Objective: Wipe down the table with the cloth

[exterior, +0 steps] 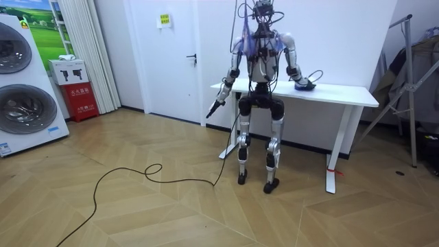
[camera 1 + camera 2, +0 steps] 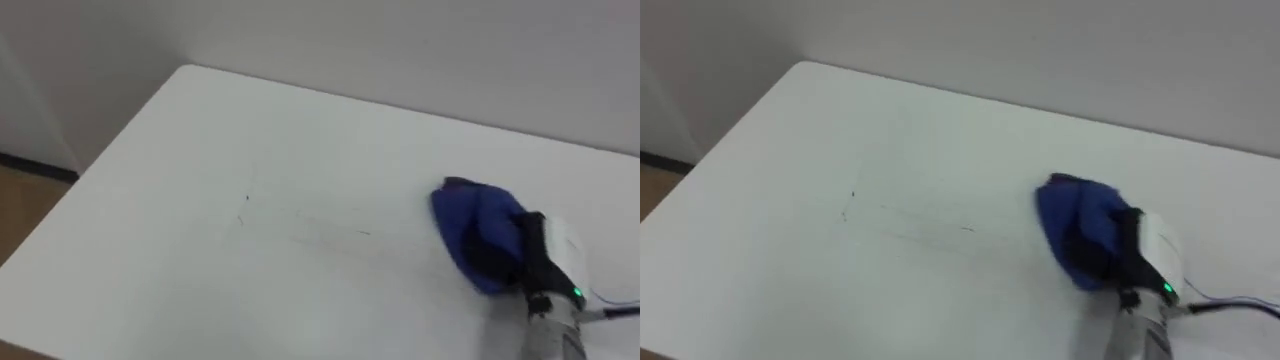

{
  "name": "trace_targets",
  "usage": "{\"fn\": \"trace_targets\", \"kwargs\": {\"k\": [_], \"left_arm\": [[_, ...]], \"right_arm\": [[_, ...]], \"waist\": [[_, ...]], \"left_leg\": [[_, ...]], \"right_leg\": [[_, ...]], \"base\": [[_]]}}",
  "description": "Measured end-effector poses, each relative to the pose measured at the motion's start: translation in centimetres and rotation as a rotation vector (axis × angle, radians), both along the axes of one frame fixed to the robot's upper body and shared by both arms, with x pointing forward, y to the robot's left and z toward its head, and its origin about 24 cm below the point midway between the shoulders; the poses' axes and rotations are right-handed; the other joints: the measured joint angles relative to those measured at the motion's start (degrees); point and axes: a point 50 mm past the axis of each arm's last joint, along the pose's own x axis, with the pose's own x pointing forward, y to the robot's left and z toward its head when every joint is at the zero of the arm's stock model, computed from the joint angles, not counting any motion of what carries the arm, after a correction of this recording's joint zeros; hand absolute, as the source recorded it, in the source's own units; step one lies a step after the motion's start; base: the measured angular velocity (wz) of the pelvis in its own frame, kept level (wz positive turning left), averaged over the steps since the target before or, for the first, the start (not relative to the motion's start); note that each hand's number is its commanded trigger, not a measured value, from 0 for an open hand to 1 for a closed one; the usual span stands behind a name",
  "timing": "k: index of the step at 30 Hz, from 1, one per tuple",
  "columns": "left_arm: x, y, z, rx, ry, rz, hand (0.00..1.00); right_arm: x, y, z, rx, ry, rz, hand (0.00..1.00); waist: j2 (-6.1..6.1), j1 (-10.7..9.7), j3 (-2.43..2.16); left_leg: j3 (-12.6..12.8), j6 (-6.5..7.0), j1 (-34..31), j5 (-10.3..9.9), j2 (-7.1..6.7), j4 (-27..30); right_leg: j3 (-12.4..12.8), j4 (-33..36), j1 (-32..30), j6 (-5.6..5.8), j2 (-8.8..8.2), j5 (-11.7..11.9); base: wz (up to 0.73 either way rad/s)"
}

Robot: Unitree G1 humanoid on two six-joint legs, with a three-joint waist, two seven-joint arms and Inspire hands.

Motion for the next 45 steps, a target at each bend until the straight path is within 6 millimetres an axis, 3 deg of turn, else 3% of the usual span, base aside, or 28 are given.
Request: {"fn": "trace_targets", "kwargs": {"k": [4,7,10,14,15,16,17,19,21,22,25,26,27,28,30,32,34,37,39,40,42,43,45], "left_arm": [[1.6,-1.5,-0.5,-0.039,-0.022,-0.063,0.0],[3.2,-2.8,-0.8,-0.084,-0.061,-0.078,0.0],[4.5,-4.2,-1.2,-0.125,-0.084,-0.1,0.0],[5.4,-4.9,-1.4,-0.15,-0.066,-0.122,0.0],[5.5,-5.0,-1.4,-0.156,-0.069,-0.112,0.0],[5.5,-5.1,-1.4,-0.161,-0.073,-0.103,0.0],[5.2,-5.0,-1.5,-0.167,-0.07,-0.086,0.0],[3.5,-4.4,-1.6,-0.156,-0.033,-0.066,0.0],[0.8,-3.8,-1.7,-0.143,0.033,-0.03,0.0],[0.1,-3.7,-1.7,-0.139,0.049,-0.024,0.0],[-2.1,-2.5,-1.3,-0.104,0.088,0.034,0.0],[-2.3,-1.8,-1.0,-0.084,0.077,0.071,0.0],[-2.3,-1.0,-0.7,-0.062,0.066,0.083,0.0],[-2.2,-0.6,-0.5,-0.047,0.065,0.074,0.0],[-1.4,0.5,0.1,-0.007,0.035,0.043,0.0],[0.0,0.5,0.2,-0.005,-0.007,0.018,0.0],[1.8,-0.1,0.1,-0.018,-0.042,-0.02,0.0],[4.4,-2.0,-0.4,-0.075,-0.085,-0.076,0.0],[6.2,-3.9,-0.9,-0.115,-0.085,-0.136,0.0],[6.6,-4.3,-0.9,-0.122,-0.085,-0.154,0.0],[8.1,-5.8,-1.0,-0.147,-0.098,-0.213,0.0],[8.4,-6.1,-1.0,-0.153,-0.1,-0.228,0.0],[9.0,-6.9,-1.1,-0.173,-0.109,-0.259,0.0]], "right_arm": [[1.8,0.2,0.2,0.015,0.026,0.011,1.0],[4.2,1.3,0.8,0.011,0.069,0.063,1.0],[6.8,4.4,2.2,-0.036,0.114,0.239,1.0],[10.5,11.5,5.3,-0.074,0.075,0.517,1.0],[11.3,12.7,5.9,-0.068,0.065,0.566,1.0],[11.6,13.0,6.2,-0.066,0.057,0.587,1.0],[12.0,13.2,6.5,-0.069,0.047,0.601,1.0],[11.9,12.7,5.7,-0.056,0.073,0.588,1.0],[9.6,10.3,3.0,0.028,0.111,0.49,1.0],[9.0,9.7,2.7,0.045,0.096,0.463,1.0],[5.6,5.9,1.3,0.072,0.036,0.272,1.0],[3.8,3.6,0.9,0.06,0.031,0.164,1.0],[2.1,1.2,0.5,0.05,0.039,0.07,1.0],[1.3,0.1,0.4,0.046,0.046,0.03,1.0],[-1.4,-2.7,0.0,0.033,0.072,-0.09,1.0],[-1.8,-3.3,-0.1,0.027,0.071,-0.129,1.0],[-1.0,-2.9,-0.1,0.021,0.066,-0.122,1.0],[1.6,-1.1,0.2,0.024,0.068,-0.082,1.0],[4.3,2.2,1.0,0.001,0.097,0.044,1.0],[5.2,3.6,1.4,-0.007,0.103,0.106,1.0],[8.2,10.1,3.1,-0.063,0.118,0.419,1.0],[8.8,11.7,3.6,-0.077,0.117,0.487,1.0],[10.3,16.7,4.9,-0.063,0.101,0.698,1.0]], "waist": [[0.69,0.15,-0.27],[1.07,1.65,-0.3],[1.1,4.39,-0.32],[0.78,7.36,-0.06],[0.86,8.06,0.22],[0.76,8.47,0.25],[0.85,9.07,0.57],[0.42,8.88,0.54],[0.23,5.64,0.59],[0.18,4.7,0.56],[0.06,1.55,0.59],[0.03,0.54,0.47],[0.02,0.01,0.31],[-0.03,-0.53,0.28],[0.22,-1.86,-0.3],[0.45,-2.11,-0.45],[0.75,-1.78,-0.55],[1.37,0.21,-0.52],[1.93,2.56,-0.46],[2.0,2.81,-0.48],[2.12,4.84,-0.43],[2.13,5.52,-0.38],[2.16,7.42,0.4]], "left_leg": [[1.22,0.01,0.44,-0.19,0.32,0.44],[3.01,-0.56,0.46,0.14,1.18,0.44],[3.25,-1.03,-0.83,0.76,1.77,-0.05],[3.05,-1.82,-2.44,1.58,2.89,-0.09],[2.52,-1.94,-2.48,1.65,2.89,-0.11],[2.14,-1.98,-2.55,1.69,2.86,-0.12],[1.43,-1.96,-2.69,1.71,2.77,-0.07],[-0.09,-1.94,-2.64,1.9,2.44,0.1],[-2.57,-1.73,-2.58,1.83,1.88,0.1],[-3.01,-1.61,-2.5,1.8,1.63,0.12],[-3.05,-0.94,-1.23,1.36,0.88,-0.13],[-2.95,-0.65,-0.7,1.15,0.71,-0.21],[-2.72,-0.45,-0.33,0.86,0.65,-0.21],[-2.68,-0.34,-0.3,0.7,0.64,-0.2],[-2.56,0.04,0.18,0.19,0.62,0.1],[-1.82,0.2,0.61,0.08,0.3,0.02],[-1.13,0.3,0.94,-0.15,0.32,0.1],[1.86,0.1,1.19,-0.28,0.77,0.09],[4.9,-0.52,1.16,-0.09,1.9,-0.04],[5.12,-0.72,0.84,-0.02,2.15,0.0],[5.14,-1.33,-0.61,0.42,2.92,-0.05],[5.0,-1.43,-0.9,0.54,3.05,-0.07],[4.28,-1.71,-1.39,0.93,3.18,-0.12]], "right_leg": [[1.05,0.59,-0.06,0.09,0.1,0.03],[3.08,1.67,-1.65,-0.15,0.7,0.19],[5.52,2.5,-4.4,-1.36,1.87,0.91],[5.18,2.45,-6.19,-2.47,3.16,1.32],[4.7,2.39,-6.11,-2.73,3.18,1.12],[4.19,2.3,-6.13,-2.72,3.14,1.11],[2.99,2.05,-5.97,-2.66,3.0,1.07],[1.7,1.44,-5.16,-2.58,2.87,1.02],[-0.67,0.97,-3.35,-2.35,2.42,0.88],[-0.78,0.72,-2.91,-2.24,2.26,0.81],[-1.08,0.32,-1.23,-1.59,1.58,0.42],[-1.08,0.54,-0.83,-1.51,1.38,0.38],[-0.94,0.69,-0.51,-1.41,1.29,0.44],[-0.97,0.68,-0.24,-1.38,1.22,0.46],[-0.94,0.72,0.37,-0.98,1.08,0.7],[-0.4,0.57,0.8,-0.71,1.0,0.86],[0.9,0.58,0.68,-0.69,0.98,0.88],[3.22,0.63,-0.61,-0.57,1.26,0.94],[5.64,1.04,-2.4,-1.13,2.13,1.43],[5.73,1.44,-3.05,-1.27,2.32,1.52],[5.59,2.05,-5.48,-2.23,3.2,2.11],[5.32,2.13,-5.9,-2.46,3.34,2.18],[3.59,2.7,-6.19,-3.04,3.36,1.81]], "base": [[-0.26],[-0.4],[-0.47],[-0.04],[0.23],[0.38],[0.45],[0.42],[0.7],[0.61],[0.15],[0.0],[-0.05],[-0.06],[-0.07],[-0.26],[-0.37],[-0.62],[-0.72],[-0.46],[-0.33],[-0.11],[0.21]]}}
